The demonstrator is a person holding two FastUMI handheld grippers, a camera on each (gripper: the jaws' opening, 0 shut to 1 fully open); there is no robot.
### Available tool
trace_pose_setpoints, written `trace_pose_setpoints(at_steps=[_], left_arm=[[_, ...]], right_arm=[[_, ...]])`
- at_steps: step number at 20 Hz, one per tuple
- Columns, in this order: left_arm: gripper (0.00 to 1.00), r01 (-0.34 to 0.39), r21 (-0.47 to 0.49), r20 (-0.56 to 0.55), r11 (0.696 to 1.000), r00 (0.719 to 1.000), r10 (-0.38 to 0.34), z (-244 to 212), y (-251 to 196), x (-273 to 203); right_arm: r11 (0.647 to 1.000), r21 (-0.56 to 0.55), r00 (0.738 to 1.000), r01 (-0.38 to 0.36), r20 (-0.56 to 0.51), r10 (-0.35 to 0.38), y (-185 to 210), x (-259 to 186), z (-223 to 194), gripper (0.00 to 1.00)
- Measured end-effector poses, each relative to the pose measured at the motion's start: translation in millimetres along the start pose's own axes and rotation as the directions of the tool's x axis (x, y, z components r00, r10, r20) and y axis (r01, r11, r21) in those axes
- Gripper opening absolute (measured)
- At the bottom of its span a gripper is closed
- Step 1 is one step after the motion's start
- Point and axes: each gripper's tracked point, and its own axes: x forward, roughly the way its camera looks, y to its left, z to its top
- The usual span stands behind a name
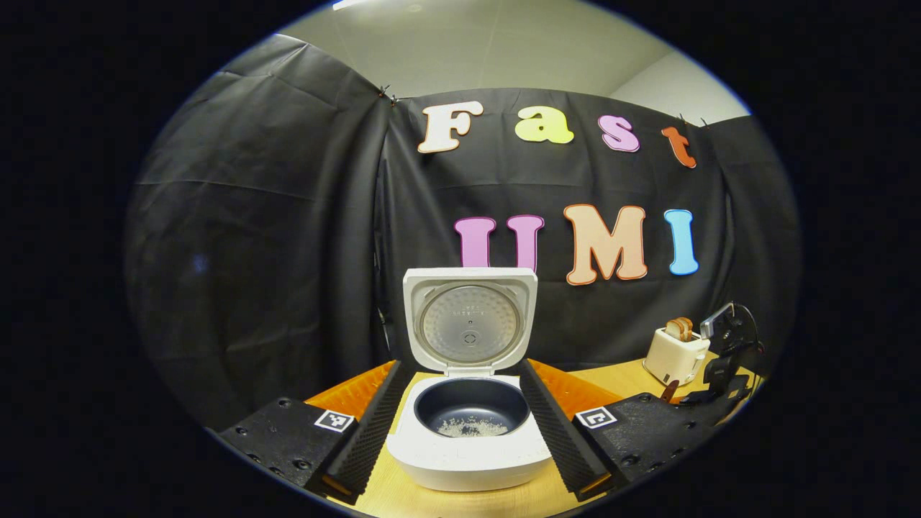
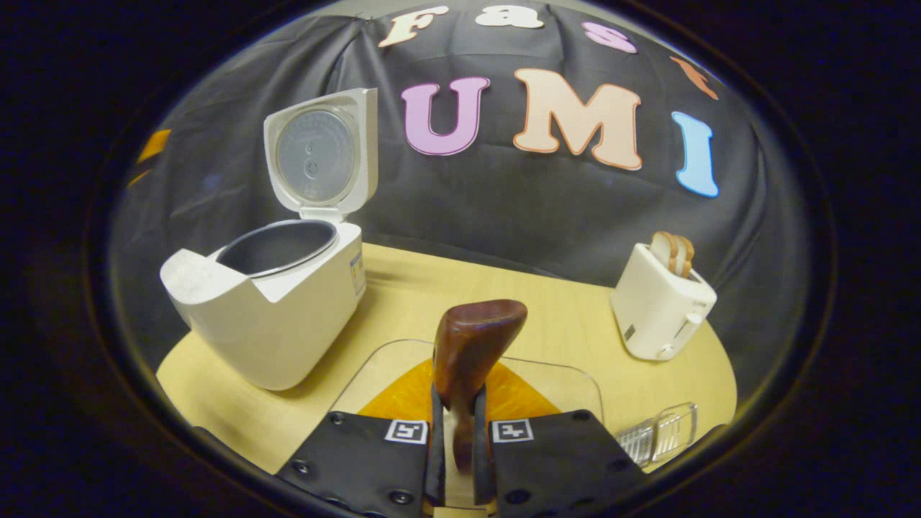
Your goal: Close the left gripper, press the button to open the rice cooker; take a wooden spoon from the chopstick holder with the right hand, scoop a spoonful of rice and pour it into the rice cooker, then put the wooden spoon back into the chopstick holder.
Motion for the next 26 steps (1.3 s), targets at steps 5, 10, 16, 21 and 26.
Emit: trace_pose_setpoints(at_steps=[5, 10, 16, 21, 26], left_arm=[[0.95, -0.009, -0.007, -0.001, 1.0, 1.0, 0.009, -1.2, 5.9, 4.2], [0.94, -0.014, -0.004, 0.0, 1.0, 1.0, 0.014, -0.1, 6.9, 6.5], [0.94, -0.009, 0.006, 0.002, 1.0, 1.0, 0.009, 3.5, 0.6, 4.6], [0.94, -0.015, 0.006, 0.007, 1.0, 1.0, 0.015, 6.3, -0.6, 1.7], [0.94, -0.027, -0.001, 0.01, 1.0, 1.0, 0.027, 5.7, 3.0, -2.4]], right_arm=[[0.945, 0.326, 0.997, -0.001, -0.073, 0.026, -26.6, 4.6, -7.7, 0.19], [0.781, 0.623, 0.989, 0.027, -0.129, 0.068, -60.8, 6.7, -25.0, 0.19], [0.616, 0.788, 0.984, -0.009, -0.104, 0.147, -69.2, -2.0, -23.8, 0.18], [0.5, 0.866, 0.983, -0.029, -0.066, 0.17, -82.5, -9.9, -7.8, 0.18], [0.355, 0.932, 0.981, -0.07, 0.0, 0.194, -89.0, -18.3, 20.2, 0.19]])
